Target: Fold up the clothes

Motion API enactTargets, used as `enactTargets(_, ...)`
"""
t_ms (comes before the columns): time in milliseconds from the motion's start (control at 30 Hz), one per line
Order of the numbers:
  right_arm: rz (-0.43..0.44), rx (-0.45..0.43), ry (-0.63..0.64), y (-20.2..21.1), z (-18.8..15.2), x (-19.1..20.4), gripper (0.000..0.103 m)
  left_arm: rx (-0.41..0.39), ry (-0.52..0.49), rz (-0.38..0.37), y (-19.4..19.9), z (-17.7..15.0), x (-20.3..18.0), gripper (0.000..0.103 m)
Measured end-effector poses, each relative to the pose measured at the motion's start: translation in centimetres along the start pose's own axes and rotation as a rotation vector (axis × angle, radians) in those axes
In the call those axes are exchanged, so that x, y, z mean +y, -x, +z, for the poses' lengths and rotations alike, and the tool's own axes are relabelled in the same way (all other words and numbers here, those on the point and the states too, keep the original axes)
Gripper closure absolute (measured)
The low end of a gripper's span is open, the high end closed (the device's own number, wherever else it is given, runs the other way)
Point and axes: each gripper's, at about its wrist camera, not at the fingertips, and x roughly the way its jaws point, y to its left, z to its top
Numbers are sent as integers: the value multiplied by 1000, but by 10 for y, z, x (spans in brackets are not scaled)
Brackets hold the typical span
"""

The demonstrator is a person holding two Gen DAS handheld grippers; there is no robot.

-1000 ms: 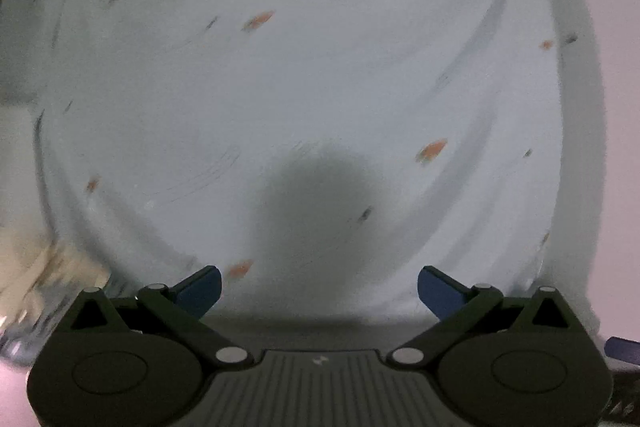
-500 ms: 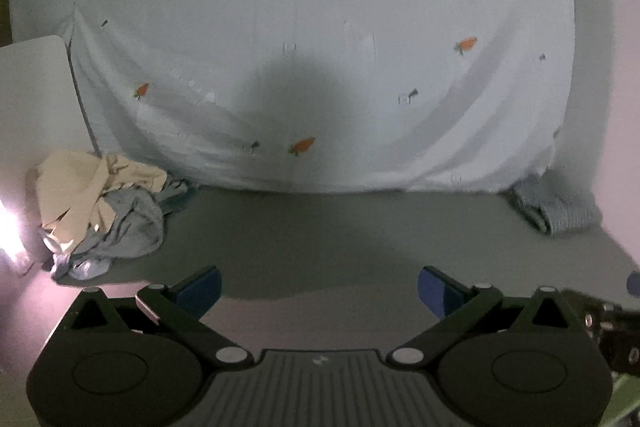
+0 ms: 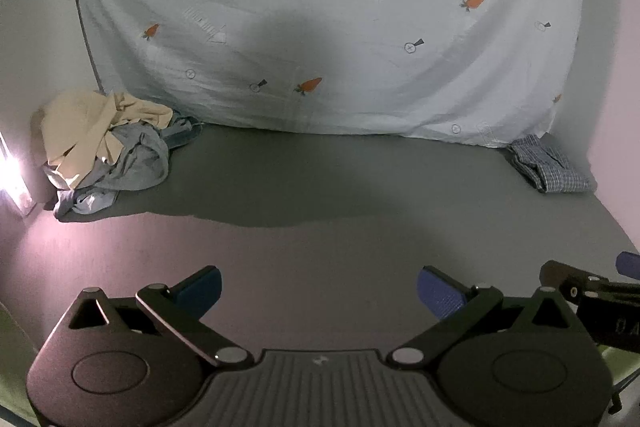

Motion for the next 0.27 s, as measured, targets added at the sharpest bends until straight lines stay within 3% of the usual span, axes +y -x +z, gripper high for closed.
enactTargets(267,-3,-4,13,5,-2,7,0,-21,7,-1,7,-1,6,0)
